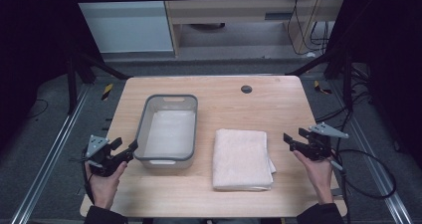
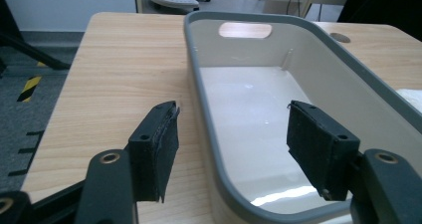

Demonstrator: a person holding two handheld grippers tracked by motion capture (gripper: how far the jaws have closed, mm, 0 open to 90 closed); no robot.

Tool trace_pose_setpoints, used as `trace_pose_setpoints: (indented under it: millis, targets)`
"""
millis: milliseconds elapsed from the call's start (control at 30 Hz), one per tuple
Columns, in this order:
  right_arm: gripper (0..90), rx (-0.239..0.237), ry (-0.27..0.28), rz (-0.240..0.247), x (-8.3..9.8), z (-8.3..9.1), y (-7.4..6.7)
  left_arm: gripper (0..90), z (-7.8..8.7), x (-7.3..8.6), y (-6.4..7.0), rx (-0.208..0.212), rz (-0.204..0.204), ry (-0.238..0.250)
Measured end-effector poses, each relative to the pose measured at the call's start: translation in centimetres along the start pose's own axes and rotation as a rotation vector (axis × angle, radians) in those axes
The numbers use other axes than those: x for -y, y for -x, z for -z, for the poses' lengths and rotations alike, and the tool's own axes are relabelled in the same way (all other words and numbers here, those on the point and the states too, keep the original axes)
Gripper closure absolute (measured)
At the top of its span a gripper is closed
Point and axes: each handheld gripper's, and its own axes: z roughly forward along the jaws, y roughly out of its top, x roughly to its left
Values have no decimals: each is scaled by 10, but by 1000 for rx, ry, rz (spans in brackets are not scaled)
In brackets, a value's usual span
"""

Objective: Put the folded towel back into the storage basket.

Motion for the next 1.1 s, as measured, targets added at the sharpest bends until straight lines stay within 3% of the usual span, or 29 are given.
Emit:
trace_pose_setpoints:
  millis: [400, 867, 1100]
  targets:
    - [318, -21, 6, 13, -10, 1, -4, 353, -5, -6, 30, 49, -73, -6]
    - [312, -59, 25, -10, -28, 2, -2, 361, -13, -15, 58, 123, -108, -20]
    - [313, -70, 28, 7, -39, 1, -5, 370, -20, -22, 79, 155, -135, -21]
